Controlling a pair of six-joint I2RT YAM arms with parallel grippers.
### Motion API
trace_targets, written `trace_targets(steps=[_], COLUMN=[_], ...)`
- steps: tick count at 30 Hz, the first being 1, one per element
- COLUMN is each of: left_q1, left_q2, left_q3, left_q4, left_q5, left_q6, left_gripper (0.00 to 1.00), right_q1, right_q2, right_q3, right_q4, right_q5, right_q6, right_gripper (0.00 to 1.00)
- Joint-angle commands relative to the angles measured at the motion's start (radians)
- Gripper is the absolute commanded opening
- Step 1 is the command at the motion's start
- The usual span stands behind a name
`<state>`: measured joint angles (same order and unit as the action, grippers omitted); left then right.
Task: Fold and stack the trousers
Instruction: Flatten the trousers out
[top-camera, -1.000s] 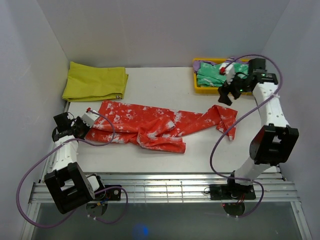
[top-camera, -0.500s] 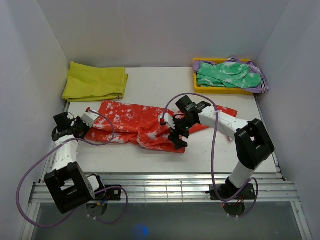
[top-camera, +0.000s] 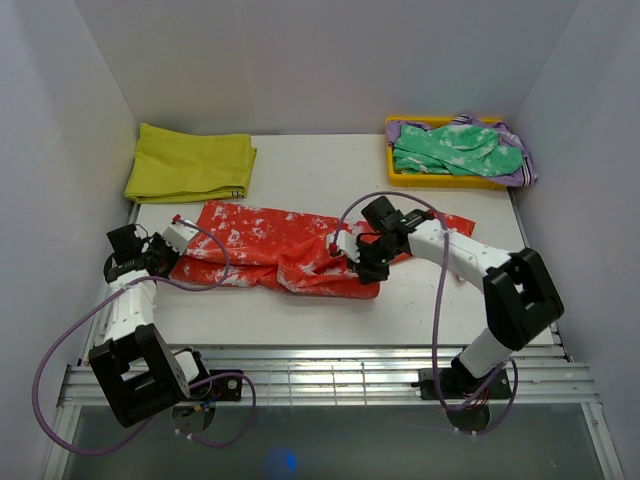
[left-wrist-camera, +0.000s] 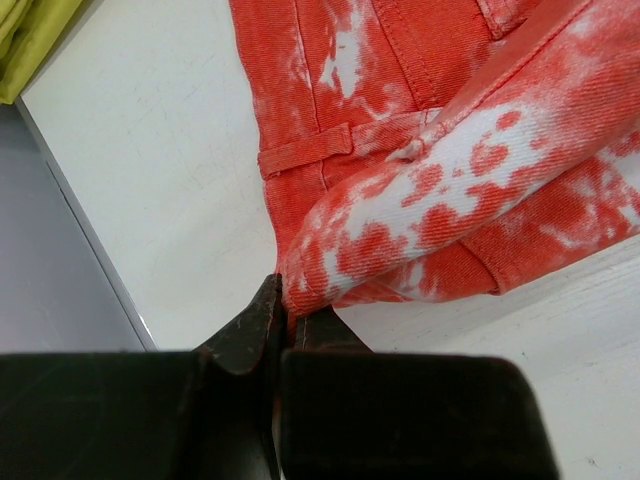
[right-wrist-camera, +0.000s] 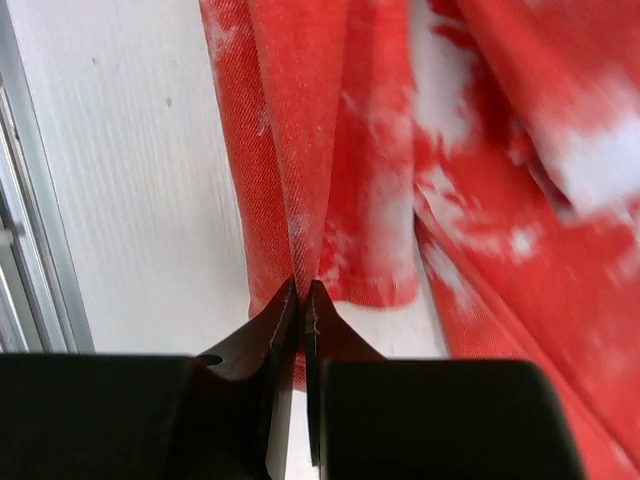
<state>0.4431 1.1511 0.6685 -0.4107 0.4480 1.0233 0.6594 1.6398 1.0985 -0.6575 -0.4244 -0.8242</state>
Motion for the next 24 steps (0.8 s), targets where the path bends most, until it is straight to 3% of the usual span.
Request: trace_targets(steps=[1, 3, 6, 8, 10, 12, 14, 17, 19, 20, 21, 22, 24], left_q1=[0.0, 0.0, 0.0, 0.0, 0.0, 0.006, 0.026, 0.043, 0.118, 0.141, 0.208, 0.291, 0.331], left_q2=[-0.005, -0.002, -0.01, -0.014, -0.021, -0.033, -0.062, 0.007, 0.079, 0.079, -0.013, -0.081, -0.114], left_q3=[0.025, 0.028, 0.022, 0.017, 0.017, 0.02, 0.035, 0.153, 0.308, 0.368, 0.349, 0.26, 0.223], left_q4=[0.012, 0.015, 0.027, 0.035, 0.068, 0.067, 0.062, -0.016, -0.116, -0.21, -0.484, -0.623, -0.66], left_q5=[0.006, -0.002, -0.003, 0.006, -0.011, 0.009, 0.07, 0.139, 0.289, 0.369, 0.406, 0.391, 0.379], left_q6=[-0.005, -0.011, -0.02, -0.029, -0.073, -0.089, -0.103, -0.152, -0.175, -0.129, 0.272, 0.475, 0.604], left_gripper=[0.0, 0.0, 0.0, 0.0, 0.0, 0.0, 0.0, 0.0, 0.0, 0.0, 0.0, 0.0, 0.0], right_q1=[-0.114, -0.209, -0.485, -0.593, -0.803, -0.99, -1.223, -1.319, -1.351, -1.385, -1.478, -1.565, -1.589], right_q2=[-0.209, -0.264, -0.34, -0.389, -0.425, -0.399, -0.275, -0.111, -0.084, -0.103, -0.18, -0.225, -0.247], right_q3=[0.014, 0.027, 0.035, 0.023, 0.001, 0.017, 0.093, 0.234, 0.281, 0.267, 0.141, 0.065, 0.023], right_q4=[-0.17, -0.24, -0.349, -0.369, -0.363, -0.341, -0.288, -0.31, -0.282, -0.277, -0.283, -0.281, -0.283], right_q5=[0.039, 0.061, 0.108, 0.128, 0.151, 0.127, 0.127, 0.144, 0.118, 0.101, 0.076, 0.063, 0.059], right_q6=[-0.085, -0.178, -0.35, -0.439, -0.591, -0.7, -0.815, -0.808, -0.822, -0.863, -1.062, -1.183, -1.263], right_gripper=[0.08, 0.08, 0.08, 0.08, 0.08, 0.08, 0.08, 0.08, 0.08, 0.08, 0.08, 0.08, 0.08])
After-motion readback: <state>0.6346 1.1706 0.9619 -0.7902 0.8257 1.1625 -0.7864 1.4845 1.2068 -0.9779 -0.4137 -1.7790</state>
